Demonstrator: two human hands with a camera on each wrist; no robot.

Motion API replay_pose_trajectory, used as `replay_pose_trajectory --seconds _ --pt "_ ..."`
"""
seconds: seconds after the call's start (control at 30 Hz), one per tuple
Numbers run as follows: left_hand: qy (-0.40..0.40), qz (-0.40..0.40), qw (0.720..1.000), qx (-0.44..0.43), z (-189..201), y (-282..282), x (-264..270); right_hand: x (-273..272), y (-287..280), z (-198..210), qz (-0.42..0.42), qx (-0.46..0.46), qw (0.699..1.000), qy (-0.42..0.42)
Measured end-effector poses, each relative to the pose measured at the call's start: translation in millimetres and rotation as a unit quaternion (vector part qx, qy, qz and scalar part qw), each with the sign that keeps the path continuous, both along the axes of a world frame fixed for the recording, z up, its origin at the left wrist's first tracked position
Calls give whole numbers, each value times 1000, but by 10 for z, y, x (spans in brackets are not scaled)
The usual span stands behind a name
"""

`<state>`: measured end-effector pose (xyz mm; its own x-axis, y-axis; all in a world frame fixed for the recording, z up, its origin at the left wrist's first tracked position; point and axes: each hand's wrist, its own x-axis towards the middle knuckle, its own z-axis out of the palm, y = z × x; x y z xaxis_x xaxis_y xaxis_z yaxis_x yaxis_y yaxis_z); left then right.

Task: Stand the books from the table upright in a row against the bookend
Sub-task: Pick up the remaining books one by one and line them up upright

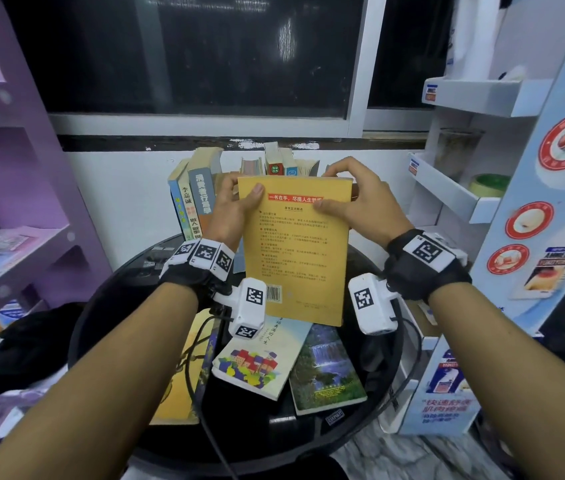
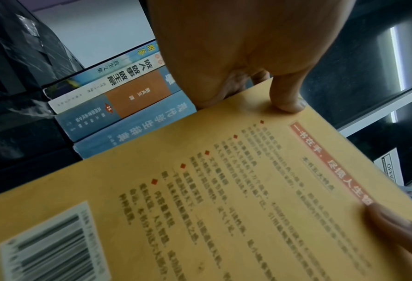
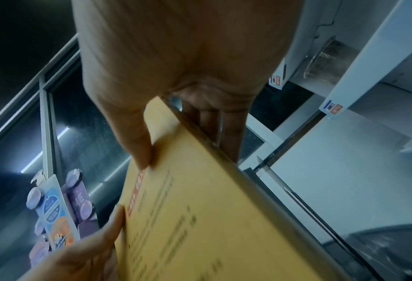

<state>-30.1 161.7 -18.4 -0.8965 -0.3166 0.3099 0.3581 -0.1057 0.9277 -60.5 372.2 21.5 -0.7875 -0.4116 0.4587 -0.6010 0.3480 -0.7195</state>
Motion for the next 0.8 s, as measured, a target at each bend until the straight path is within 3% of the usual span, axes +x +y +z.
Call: replay_pose_trajectory --seconds 0.2,0.33,0.6,0.8 --pt "10 -27 1000 -8 36 15 4 128 0 356 49 159 985 -39" --pt "0 -31 999 -30 68 -5 -18 200 -31 456 45 218 974 -28" --pt "-12 16 989 -150 247 48 -54 222 -2 416 7 187 982 19" --pt "17 107 961 -255 335 30 -188 185 131 501 -17 179 983 25"
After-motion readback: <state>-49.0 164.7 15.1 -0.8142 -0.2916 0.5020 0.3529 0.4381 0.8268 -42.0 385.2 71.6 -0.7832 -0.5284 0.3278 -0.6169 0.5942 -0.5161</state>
